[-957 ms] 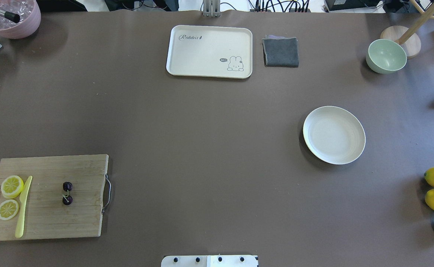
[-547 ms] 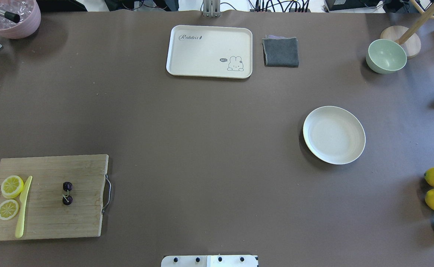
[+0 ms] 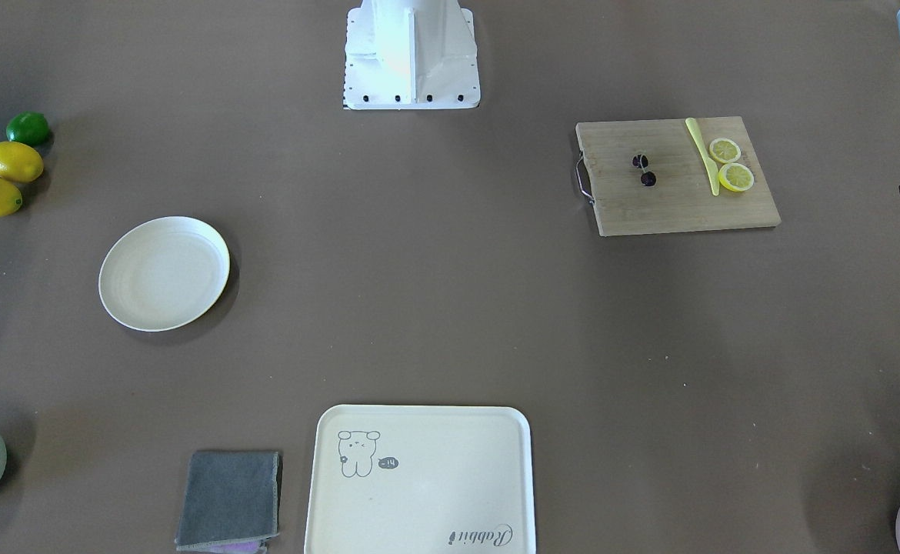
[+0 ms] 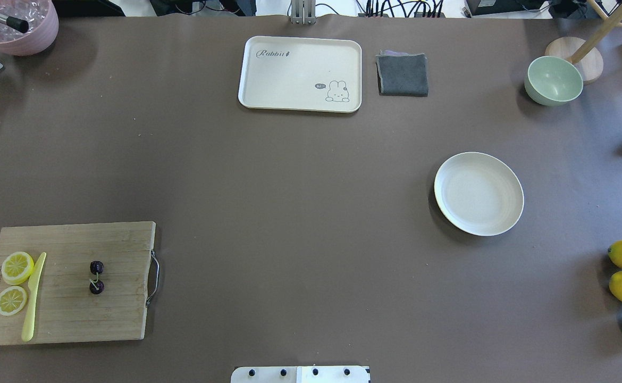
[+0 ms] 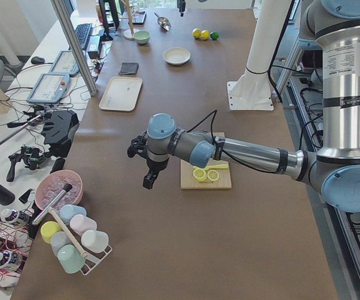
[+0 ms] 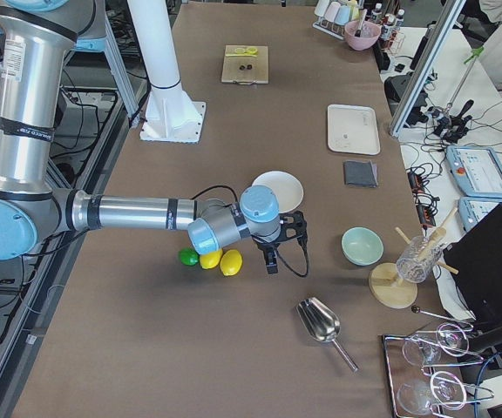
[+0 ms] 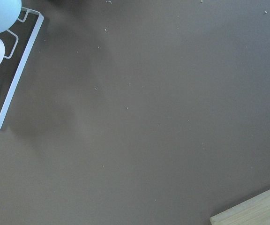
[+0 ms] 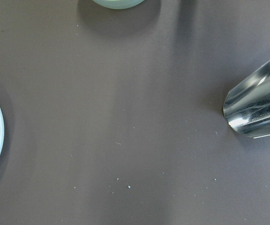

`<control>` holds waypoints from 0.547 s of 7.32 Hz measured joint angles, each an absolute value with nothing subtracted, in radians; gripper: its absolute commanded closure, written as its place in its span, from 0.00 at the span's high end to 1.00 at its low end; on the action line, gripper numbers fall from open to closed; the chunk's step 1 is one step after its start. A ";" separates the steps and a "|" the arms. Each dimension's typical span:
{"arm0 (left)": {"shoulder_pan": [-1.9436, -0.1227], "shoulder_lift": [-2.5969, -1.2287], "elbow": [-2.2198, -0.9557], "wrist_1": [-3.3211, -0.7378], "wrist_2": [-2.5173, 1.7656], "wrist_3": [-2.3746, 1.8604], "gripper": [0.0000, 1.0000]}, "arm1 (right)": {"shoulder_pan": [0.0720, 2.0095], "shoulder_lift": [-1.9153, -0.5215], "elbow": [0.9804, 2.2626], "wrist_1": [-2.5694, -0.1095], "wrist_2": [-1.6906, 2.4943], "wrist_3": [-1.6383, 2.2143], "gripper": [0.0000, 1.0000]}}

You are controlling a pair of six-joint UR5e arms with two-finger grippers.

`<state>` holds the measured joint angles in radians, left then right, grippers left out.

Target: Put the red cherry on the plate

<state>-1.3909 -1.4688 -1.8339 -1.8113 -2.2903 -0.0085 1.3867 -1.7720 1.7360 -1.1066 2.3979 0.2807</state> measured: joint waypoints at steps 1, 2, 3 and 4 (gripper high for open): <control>-1.389 -1.471 -1.832 -1.814 -2.291 -0.010 0.98 | 1.387 -1.761 1.728 -1.108 2.398 0.280 1.00; -1.389 -1.473 -1.829 -1.816 -2.292 -0.011 0.98 | 1.387 -1.745 1.709 -1.107 2.398 0.280 1.00; -1.389 -1.474 -1.824 -1.817 -2.292 -0.012 0.98 | 1.386 -1.729 1.688 -1.107 2.398 0.280 1.00; -1.390 -1.475 -1.823 -1.818 -2.292 -0.012 0.98 | 1.386 -1.719 1.676 -1.106 2.399 0.280 1.00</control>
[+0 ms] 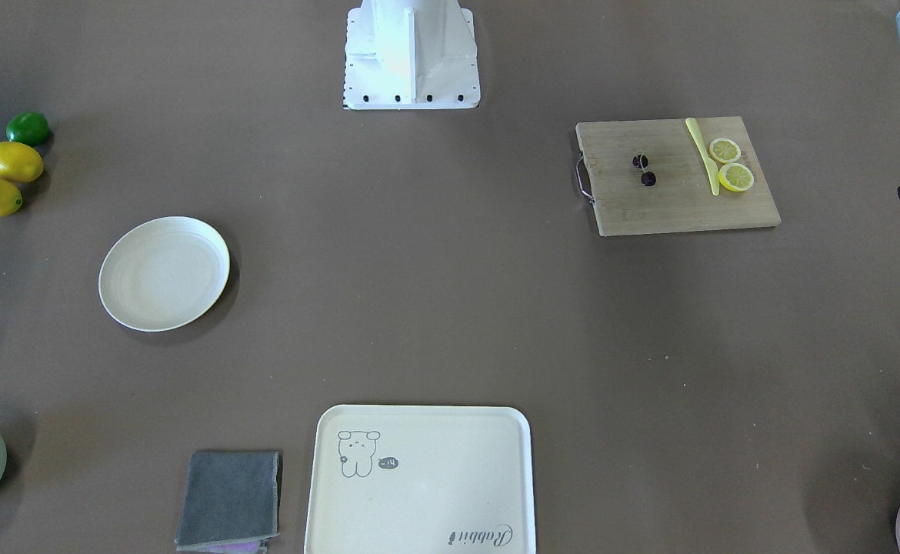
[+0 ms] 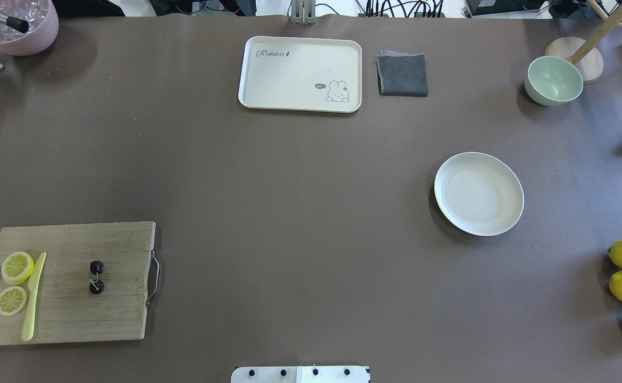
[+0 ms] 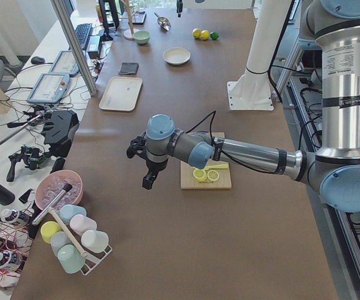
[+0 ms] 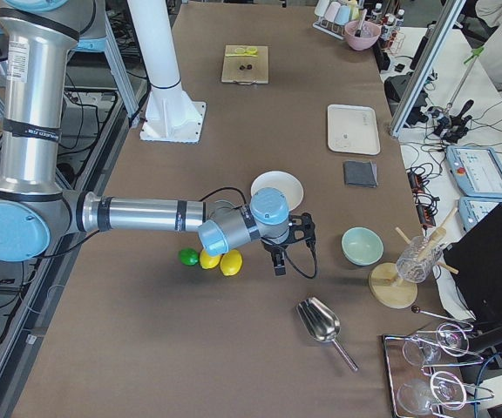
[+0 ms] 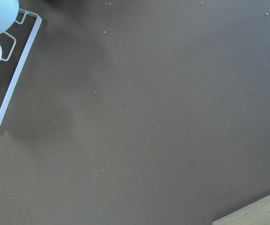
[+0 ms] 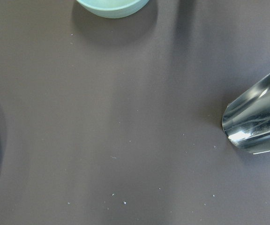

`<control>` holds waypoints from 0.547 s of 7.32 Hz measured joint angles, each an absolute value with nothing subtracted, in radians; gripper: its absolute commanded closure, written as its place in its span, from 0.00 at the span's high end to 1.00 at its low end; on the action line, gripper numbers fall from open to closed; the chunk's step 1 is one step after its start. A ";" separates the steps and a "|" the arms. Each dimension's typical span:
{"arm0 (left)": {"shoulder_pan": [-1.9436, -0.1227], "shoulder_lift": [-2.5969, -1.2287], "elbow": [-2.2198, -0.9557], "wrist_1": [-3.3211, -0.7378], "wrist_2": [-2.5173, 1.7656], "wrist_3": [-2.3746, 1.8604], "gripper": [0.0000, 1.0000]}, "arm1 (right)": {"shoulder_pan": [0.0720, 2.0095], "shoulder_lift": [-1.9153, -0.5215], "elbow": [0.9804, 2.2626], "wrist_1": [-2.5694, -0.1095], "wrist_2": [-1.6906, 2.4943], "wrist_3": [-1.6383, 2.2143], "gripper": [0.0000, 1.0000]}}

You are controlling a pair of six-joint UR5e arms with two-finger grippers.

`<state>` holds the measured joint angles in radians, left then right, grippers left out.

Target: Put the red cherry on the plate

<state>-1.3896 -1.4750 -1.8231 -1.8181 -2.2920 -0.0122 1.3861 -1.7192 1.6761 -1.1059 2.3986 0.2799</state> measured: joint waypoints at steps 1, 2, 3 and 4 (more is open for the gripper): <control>-1.391 -1.476 -1.826 -1.818 -2.293 -0.012 0.97 | 1.386 -1.715 1.673 -1.105 2.399 0.280 1.00; -1.394 -1.476 -1.833 -1.819 -2.296 -0.012 0.97 | 1.386 -1.712 1.673 -1.104 2.400 0.281 1.00; -1.396 -1.476 -1.839 -1.820 -2.297 -0.013 0.97 | 1.385 -1.709 1.672 -1.103 2.400 0.283 1.00; -1.396 -1.476 -1.840 -1.821 -2.298 -0.013 0.97 | 1.381 -1.704 1.674 -1.101 2.399 0.284 1.00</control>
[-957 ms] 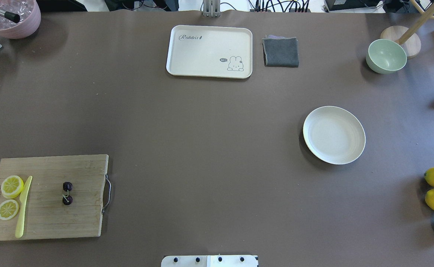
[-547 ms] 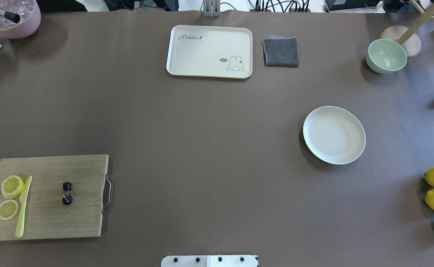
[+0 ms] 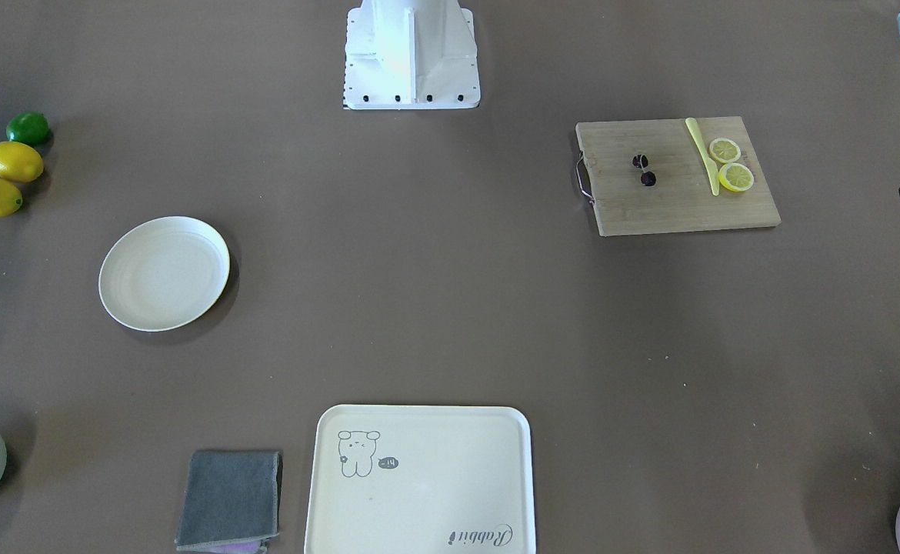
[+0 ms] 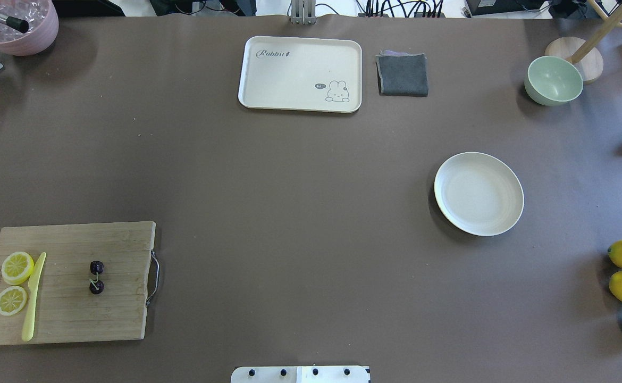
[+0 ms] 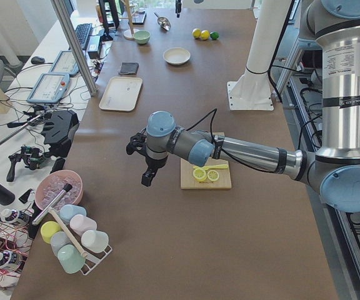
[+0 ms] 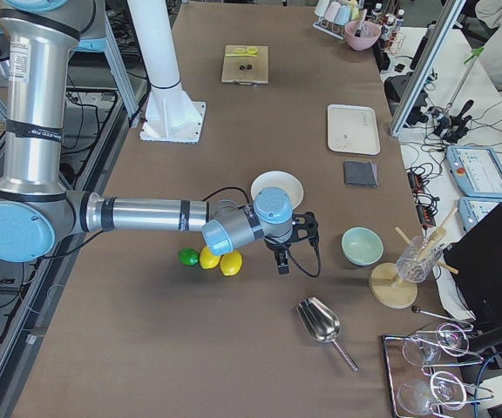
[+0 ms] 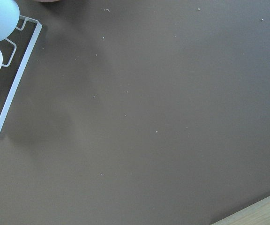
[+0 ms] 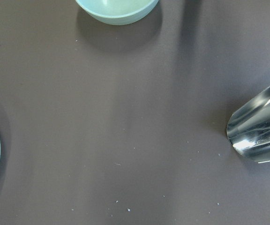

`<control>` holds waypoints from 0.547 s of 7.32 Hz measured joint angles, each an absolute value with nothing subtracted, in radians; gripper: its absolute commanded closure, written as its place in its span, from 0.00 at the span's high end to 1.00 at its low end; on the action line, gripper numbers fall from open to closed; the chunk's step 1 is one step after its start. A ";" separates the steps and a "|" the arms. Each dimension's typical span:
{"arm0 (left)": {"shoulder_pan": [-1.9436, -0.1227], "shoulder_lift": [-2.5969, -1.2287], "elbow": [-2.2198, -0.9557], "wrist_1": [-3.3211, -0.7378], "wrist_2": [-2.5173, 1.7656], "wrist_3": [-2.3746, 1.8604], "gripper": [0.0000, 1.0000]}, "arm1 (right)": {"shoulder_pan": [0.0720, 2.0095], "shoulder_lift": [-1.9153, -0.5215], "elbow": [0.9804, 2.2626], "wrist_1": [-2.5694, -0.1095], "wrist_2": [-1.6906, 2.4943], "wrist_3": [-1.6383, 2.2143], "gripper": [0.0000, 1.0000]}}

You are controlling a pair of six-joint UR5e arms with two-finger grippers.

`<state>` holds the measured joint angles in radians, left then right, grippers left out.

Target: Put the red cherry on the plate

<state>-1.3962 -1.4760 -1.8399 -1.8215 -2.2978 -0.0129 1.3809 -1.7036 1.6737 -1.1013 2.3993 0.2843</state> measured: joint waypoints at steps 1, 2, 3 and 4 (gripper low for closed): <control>-1.397 -1.475 -1.835 -1.824 -2.298 -0.013 0.97 | 1.367 -1.687 1.677 -1.100 2.398 0.286 1.00; -1.397 -1.475 -1.827 -1.825 -2.298 -0.013 0.97 | 1.340 -1.660 1.677 -1.099 2.395 0.291 1.00; -1.396 -1.475 -1.821 -1.826 -2.299 -0.030 0.97 | 1.308 -1.630 1.675 -1.099 2.389 0.300 1.00; -1.393 -1.476 -1.821 -1.827 -2.300 -0.064 0.97 | 1.273 -1.594 1.675 -1.098 2.386 0.344 1.00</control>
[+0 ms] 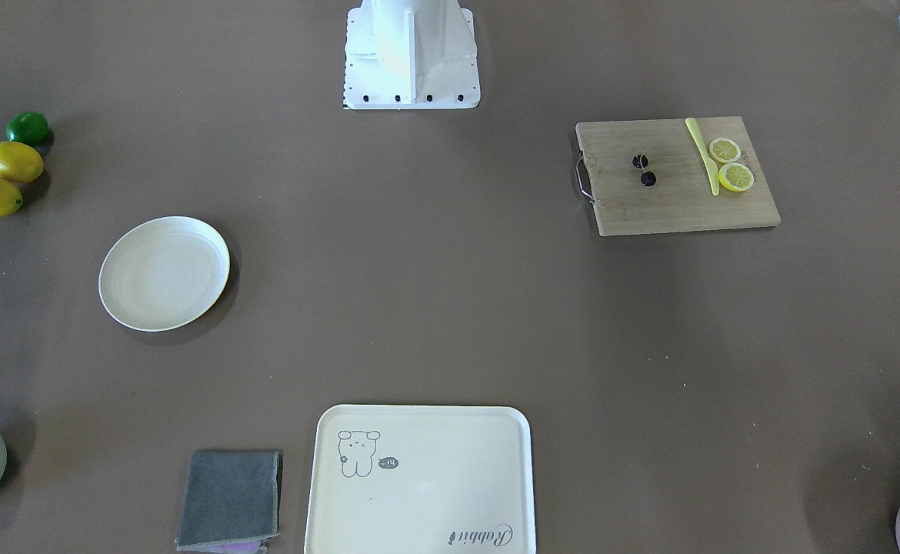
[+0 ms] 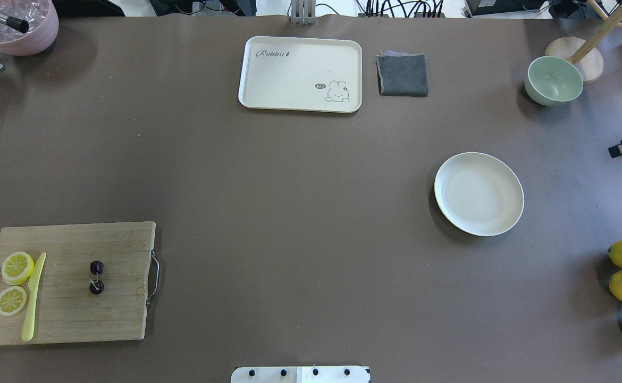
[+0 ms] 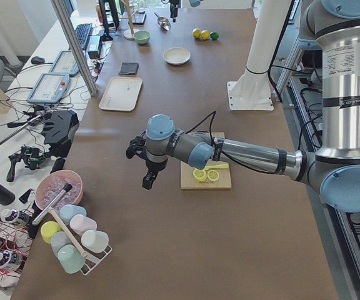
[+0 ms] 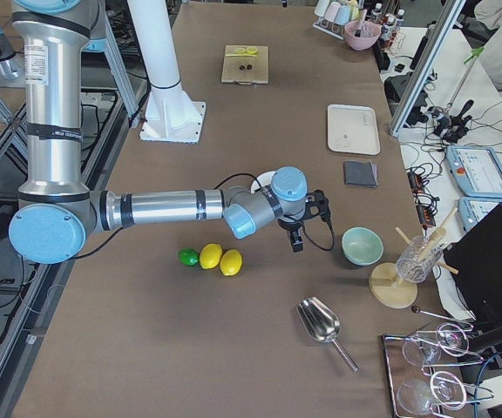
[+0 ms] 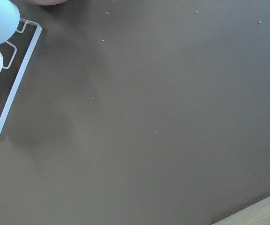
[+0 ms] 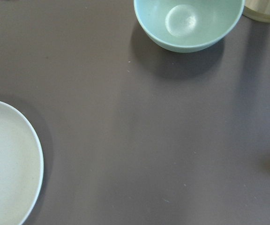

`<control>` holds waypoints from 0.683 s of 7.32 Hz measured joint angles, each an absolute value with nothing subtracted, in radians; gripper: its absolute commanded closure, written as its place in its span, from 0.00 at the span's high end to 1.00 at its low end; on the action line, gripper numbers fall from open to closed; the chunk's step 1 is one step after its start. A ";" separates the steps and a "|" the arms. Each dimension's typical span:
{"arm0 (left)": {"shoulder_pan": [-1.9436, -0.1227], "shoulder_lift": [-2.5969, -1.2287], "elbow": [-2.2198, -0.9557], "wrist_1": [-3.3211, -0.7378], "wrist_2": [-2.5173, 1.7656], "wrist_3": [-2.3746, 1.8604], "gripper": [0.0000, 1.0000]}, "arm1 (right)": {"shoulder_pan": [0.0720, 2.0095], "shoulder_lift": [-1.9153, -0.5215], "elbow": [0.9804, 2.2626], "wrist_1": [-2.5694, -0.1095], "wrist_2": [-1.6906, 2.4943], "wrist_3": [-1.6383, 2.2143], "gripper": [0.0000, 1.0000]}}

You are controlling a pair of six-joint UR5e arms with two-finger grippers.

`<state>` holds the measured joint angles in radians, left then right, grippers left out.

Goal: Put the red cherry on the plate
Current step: 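Reach the right gripper to the rim of the white plate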

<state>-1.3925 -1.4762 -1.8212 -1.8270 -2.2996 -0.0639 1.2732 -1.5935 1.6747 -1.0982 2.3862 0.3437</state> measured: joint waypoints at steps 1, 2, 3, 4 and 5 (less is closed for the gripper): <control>-1.390 -1.476 -1.822 -1.828 -2.300 -0.090 0.97 | 1.217 -1.550 1.676 -1.097 2.372 0.433 1.00; -1.390 -1.472 -1.821 -1.830 -2.301 -0.101 0.97 | 1.151 -1.518 1.676 -1.092 2.334 0.512 0.99; -1.389 -1.468 -1.820 -1.832 -2.301 -0.105 0.97 | 1.089 -1.497 1.675 -1.085 2.278 0.575 0.91; -1.389 -1.466 -1.820 -1.833 -2.300 -0.107 0.97 | 1.029 -1.479 1.671 -1.080 2.218 0.624 0.87; -1.389 -1.466 -1.820 -1.833 -2.301 -0.109 0.97 | 0.985 -1.470 1.662 -1.078 2.177 0.652 0.86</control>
<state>-1.3895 -1.4657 -1.8199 -1.8329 -2.3006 -0.1093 0.9852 -1.4699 1.6619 -1.0777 2.1772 0.6520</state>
